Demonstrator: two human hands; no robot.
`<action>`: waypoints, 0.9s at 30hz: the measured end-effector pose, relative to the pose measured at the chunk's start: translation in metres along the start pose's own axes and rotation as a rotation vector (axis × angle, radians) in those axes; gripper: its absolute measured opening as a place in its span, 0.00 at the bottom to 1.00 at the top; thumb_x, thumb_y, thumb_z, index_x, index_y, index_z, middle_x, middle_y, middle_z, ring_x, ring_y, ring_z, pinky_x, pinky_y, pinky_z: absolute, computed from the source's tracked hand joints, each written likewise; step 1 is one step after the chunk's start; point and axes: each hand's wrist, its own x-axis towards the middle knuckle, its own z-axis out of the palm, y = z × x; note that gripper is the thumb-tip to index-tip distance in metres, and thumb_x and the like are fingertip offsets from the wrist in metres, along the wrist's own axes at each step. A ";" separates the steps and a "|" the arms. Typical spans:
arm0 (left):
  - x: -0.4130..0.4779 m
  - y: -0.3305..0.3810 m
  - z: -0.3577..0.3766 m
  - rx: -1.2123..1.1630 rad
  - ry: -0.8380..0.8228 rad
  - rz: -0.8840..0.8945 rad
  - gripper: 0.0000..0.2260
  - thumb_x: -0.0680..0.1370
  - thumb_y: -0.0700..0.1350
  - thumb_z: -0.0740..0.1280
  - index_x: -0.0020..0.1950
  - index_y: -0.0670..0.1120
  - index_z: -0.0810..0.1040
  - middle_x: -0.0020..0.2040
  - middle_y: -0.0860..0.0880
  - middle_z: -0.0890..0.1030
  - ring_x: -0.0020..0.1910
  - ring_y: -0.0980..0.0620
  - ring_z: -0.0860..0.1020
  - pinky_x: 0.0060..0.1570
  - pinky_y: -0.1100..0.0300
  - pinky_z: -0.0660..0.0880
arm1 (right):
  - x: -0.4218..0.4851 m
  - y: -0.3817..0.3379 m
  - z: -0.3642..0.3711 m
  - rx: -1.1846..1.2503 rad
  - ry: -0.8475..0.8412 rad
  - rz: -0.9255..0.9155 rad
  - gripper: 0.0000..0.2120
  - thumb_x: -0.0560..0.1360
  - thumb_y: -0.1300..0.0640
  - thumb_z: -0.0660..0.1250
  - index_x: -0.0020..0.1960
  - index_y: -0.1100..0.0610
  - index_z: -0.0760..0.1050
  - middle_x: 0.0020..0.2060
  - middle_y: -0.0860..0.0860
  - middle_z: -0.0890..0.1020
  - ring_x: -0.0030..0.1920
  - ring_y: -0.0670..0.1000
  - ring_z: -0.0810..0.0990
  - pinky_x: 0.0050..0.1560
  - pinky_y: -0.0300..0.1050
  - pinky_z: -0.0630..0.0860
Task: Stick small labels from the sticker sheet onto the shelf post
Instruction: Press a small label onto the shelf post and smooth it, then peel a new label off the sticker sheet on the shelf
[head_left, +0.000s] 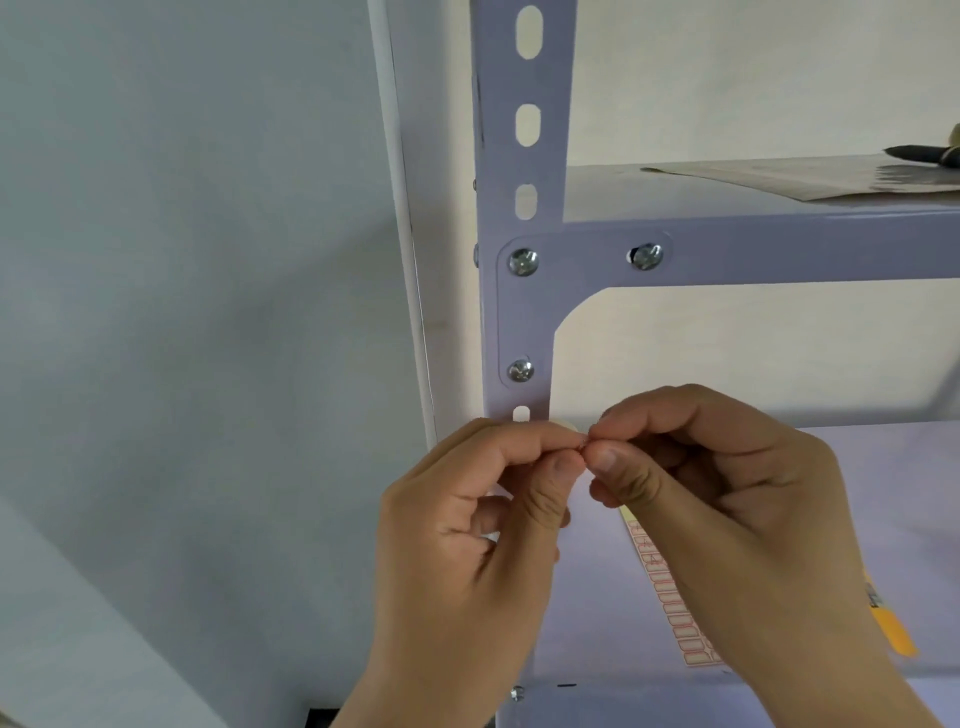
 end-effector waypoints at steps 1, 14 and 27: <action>-0.002 0.000 0.002 -0.022 0.009 -0.029 0.06 0.75 0.49 0.68 0.44 0.57 0.84 0.38 0.52 0.84 0.30 0.56 0.82 0.26 0.66 0.78 | 0.000 0.002 -0.002 0.003 -0.010 0.000 0.03 0.67 0.53 0.74 0.39 0.49 0.82 0.31 0.43 0.85 0.32 0.45 0.84 0.36 0.30 0.78; -0.012 -0.008 0.025 -0.007 0.011 -0.054 0.04 0.75 0.51 0.67 0.44 0.54 0.81 0.34 0.54 0.84 0.25 0.56 0.82 0.24 0.63 0.78 | 0.001 0.015 -0.028 0.145 -0.119 0.068 0.05 0.67 0.61 0.74 0.39 0.52 0.85 0.30 0.49 0.86 0.29 0.47 0.82 0.34 0.35 0.78; -0.036 -0.039 0.075 0.121 -0.197 -0.364 0.15 0.80 0.41 0.66 0.52 0.64 0.71 0.43 0.58 0.83 0.30 0.54 0.84 0.34 0.55 0.84 | 0.038 0.086 -0.050 -0.074 0.000 0.246 0.08 0.75 0.66 0.67 0.42 0.56 0.82 0.30 0.47 0.83 0.32 0.45 0.80 0.35 0.34 0.76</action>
